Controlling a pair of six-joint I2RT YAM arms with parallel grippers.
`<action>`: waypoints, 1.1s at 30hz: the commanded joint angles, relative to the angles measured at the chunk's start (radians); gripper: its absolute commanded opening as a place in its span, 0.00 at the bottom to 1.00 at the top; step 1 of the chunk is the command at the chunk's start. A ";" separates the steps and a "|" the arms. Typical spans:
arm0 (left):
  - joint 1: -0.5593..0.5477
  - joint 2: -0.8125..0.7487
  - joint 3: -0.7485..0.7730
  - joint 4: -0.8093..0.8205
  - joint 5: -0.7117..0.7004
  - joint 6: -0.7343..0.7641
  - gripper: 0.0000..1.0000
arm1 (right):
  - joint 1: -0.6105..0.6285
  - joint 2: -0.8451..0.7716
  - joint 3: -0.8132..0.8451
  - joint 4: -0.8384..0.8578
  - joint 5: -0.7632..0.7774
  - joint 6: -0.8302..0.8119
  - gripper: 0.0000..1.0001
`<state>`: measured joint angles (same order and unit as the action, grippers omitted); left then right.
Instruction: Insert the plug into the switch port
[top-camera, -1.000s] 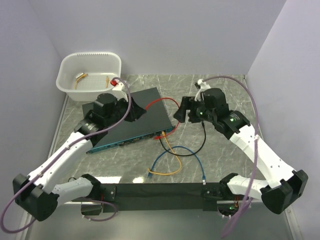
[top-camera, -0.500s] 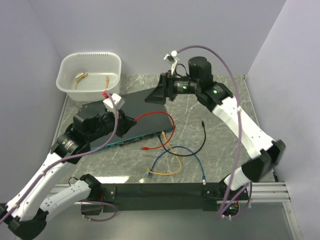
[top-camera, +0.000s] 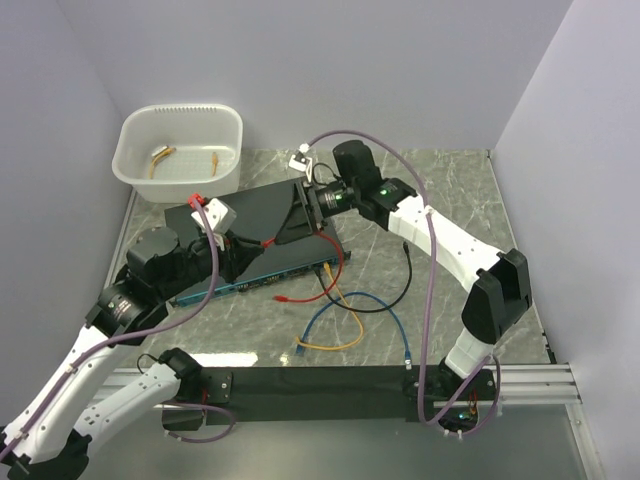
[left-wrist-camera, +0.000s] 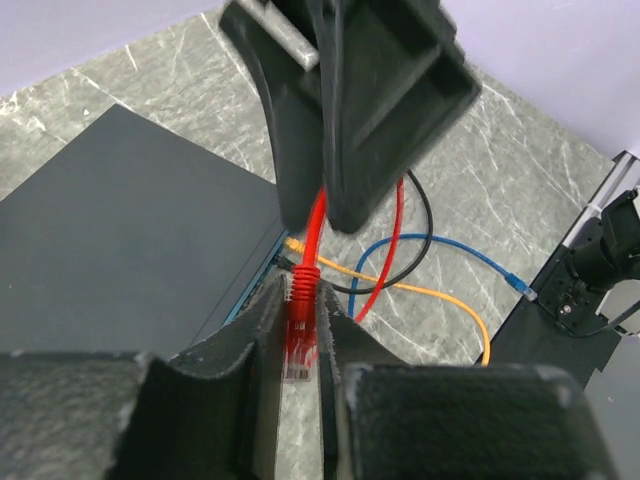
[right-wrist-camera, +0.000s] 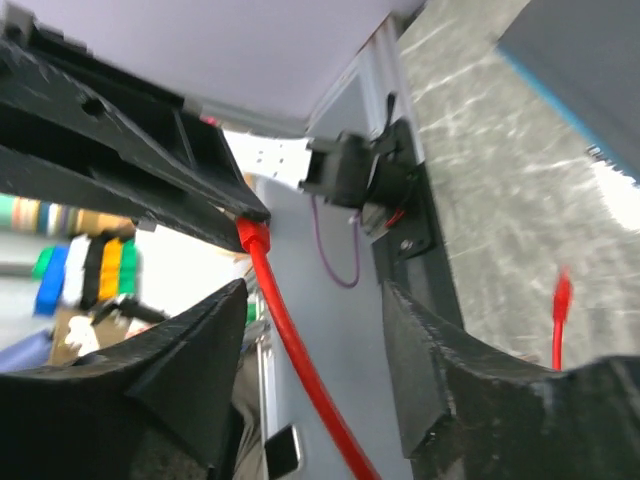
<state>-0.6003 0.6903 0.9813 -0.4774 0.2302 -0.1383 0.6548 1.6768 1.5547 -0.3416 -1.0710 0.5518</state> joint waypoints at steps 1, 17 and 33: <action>-0.006 -0.014 -0.009 0.048 -0.019 0.019 0.01 | 0.016 -0.063 -0.033 0.098 -0.073 0.056 0.62; -0.007 -0.002 -0.029 0.066 -0.154 -0.040 0.45 | 0.028 -0.109 -0.122 0.192 0.004 0.089 0.00; 0.011 0.170 0.151 0.101 -0.192 -0.546 0.70 | 0.158 -0.465 -0.235 -0.080 1.006 -0.268 0.00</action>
<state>-0.6014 0.8227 1.0798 -0.4335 -0.0185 -0.5049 0.7708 1.2373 1.3682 -0.4534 -0.3122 0.3553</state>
